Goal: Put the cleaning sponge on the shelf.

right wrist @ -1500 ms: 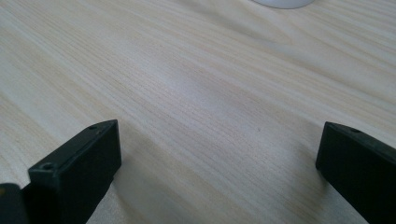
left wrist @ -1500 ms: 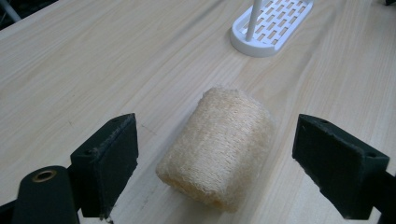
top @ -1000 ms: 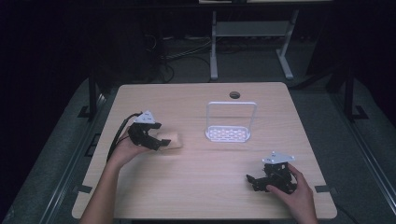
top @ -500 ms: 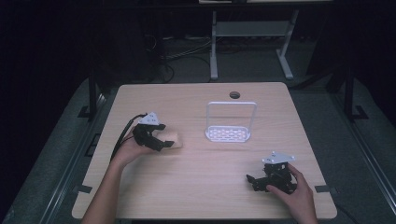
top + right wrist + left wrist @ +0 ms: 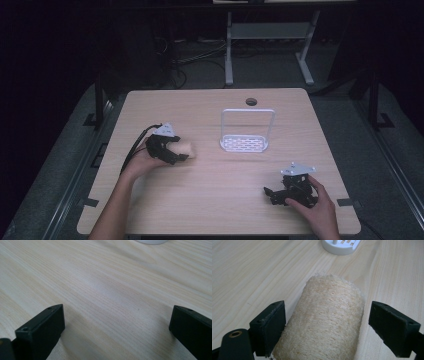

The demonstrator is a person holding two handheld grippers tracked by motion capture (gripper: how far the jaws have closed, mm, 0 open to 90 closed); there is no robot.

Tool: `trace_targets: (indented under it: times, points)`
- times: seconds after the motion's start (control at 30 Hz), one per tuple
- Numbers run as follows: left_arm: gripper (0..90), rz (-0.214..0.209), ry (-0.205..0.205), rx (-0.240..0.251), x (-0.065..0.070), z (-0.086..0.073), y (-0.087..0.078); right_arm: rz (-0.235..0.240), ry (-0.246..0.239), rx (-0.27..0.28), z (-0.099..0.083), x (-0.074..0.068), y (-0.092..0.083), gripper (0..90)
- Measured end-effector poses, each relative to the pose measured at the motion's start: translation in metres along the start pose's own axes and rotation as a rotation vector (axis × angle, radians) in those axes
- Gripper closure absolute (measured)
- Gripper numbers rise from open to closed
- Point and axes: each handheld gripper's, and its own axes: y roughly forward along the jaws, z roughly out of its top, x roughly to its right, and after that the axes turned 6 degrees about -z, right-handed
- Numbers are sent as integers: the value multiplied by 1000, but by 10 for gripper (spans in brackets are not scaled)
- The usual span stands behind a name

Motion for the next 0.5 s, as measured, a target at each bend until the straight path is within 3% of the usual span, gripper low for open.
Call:
trace_targets:
  times: [0.5]
  points:
    - [140,-18,6,-36,5,-1,12,0,0,0,0,0,0,0]
